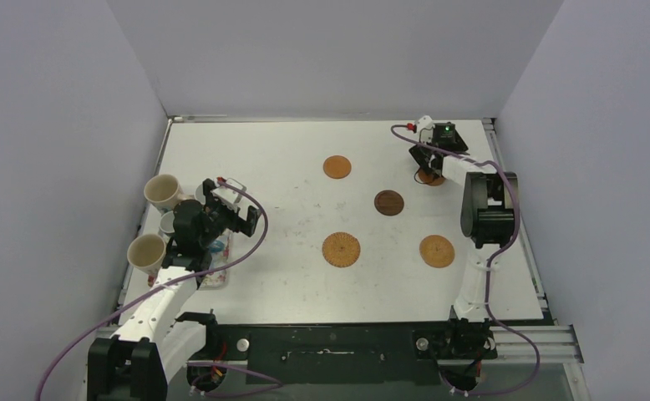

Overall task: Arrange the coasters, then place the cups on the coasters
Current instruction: Move the coaster to the center of the board.

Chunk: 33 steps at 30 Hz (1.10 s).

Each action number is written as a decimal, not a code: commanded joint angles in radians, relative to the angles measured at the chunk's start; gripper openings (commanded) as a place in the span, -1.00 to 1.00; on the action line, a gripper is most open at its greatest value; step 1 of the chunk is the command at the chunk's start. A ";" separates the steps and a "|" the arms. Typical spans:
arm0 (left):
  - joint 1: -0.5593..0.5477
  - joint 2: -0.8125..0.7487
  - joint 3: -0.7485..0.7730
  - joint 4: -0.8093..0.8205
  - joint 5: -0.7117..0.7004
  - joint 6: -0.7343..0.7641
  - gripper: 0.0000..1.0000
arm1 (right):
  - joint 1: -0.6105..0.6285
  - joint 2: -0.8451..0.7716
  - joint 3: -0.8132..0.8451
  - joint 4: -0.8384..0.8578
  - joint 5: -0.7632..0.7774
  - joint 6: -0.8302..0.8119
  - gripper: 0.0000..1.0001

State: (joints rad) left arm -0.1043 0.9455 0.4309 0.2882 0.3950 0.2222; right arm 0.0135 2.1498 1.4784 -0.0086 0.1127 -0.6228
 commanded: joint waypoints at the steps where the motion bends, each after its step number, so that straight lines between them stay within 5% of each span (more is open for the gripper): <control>1: -0.006 0.002 0.020 0.033 -0.011 0.011 0.95 | 0.000 0.070 0.012 -0.069 0.006 0.023 1.00; 33: -0.006 0.005 0.022 0.033 -0.022 0.015 0.95 | 0.025 0.034 0.053 -0.059 0.020 0.070 1.00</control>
State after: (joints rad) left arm -0.1043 0.9577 0.4309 0.2882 0.3763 0.2234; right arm 0.0338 2.2051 1.5349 0.0437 0.1722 -0.5919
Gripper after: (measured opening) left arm 0.974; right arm 1.000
